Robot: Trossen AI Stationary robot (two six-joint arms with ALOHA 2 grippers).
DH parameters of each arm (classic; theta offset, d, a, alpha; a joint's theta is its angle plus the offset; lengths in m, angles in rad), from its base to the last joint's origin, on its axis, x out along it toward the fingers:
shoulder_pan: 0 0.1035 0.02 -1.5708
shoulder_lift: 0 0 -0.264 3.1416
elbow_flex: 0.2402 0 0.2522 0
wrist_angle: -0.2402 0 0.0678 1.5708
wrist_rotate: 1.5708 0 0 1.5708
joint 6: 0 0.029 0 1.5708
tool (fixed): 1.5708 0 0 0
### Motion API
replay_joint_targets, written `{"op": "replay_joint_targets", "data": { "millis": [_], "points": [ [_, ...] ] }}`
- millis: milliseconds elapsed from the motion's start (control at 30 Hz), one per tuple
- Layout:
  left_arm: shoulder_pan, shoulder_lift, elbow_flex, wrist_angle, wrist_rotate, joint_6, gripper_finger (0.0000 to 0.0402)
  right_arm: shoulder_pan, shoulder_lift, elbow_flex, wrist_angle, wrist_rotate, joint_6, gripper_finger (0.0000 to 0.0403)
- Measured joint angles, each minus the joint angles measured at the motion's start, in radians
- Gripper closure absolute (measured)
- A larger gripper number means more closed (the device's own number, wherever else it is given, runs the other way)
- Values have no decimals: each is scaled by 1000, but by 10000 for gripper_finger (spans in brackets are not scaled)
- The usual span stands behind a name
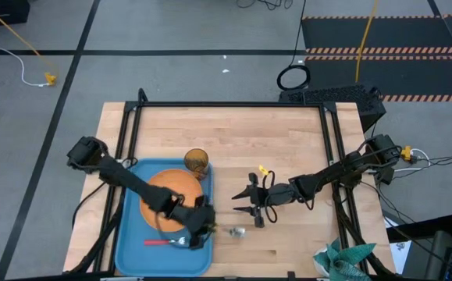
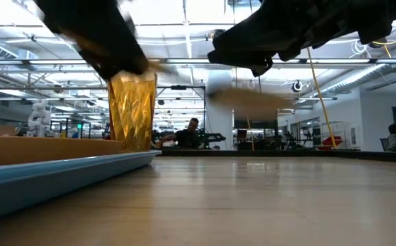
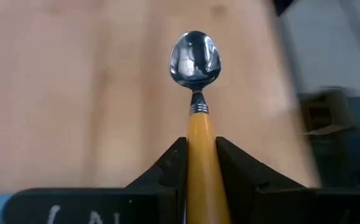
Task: Pick and place plate/cup/fork/spoon on tray
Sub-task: Put the yellow spoon on the blue tray
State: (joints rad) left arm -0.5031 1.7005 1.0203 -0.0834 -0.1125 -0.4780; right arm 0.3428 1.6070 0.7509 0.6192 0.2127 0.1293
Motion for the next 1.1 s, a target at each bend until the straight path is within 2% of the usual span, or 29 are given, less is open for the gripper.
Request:
{"op": "replay_joint_targets", "data": {
  "millis": [400, 600, 867, 1100],
  "points": [
    [-248, -89, 0, -125, -168, -221, 334, 13, 0, 0, 5, -3, 76, 246],
    [-391, -94, 0, -147, -224, -340, 334, 49, 0, 0, 32, -2, 136, 245],
    [-550, -91, 0, -307, -346, -548, 334, 100, -1, 0, 79, 96, 157, 245],
    [-651, -83, 0, -403, -437, -718, 334, 116, -1, 0, 88, 104, 174, 245]
  ]
}}
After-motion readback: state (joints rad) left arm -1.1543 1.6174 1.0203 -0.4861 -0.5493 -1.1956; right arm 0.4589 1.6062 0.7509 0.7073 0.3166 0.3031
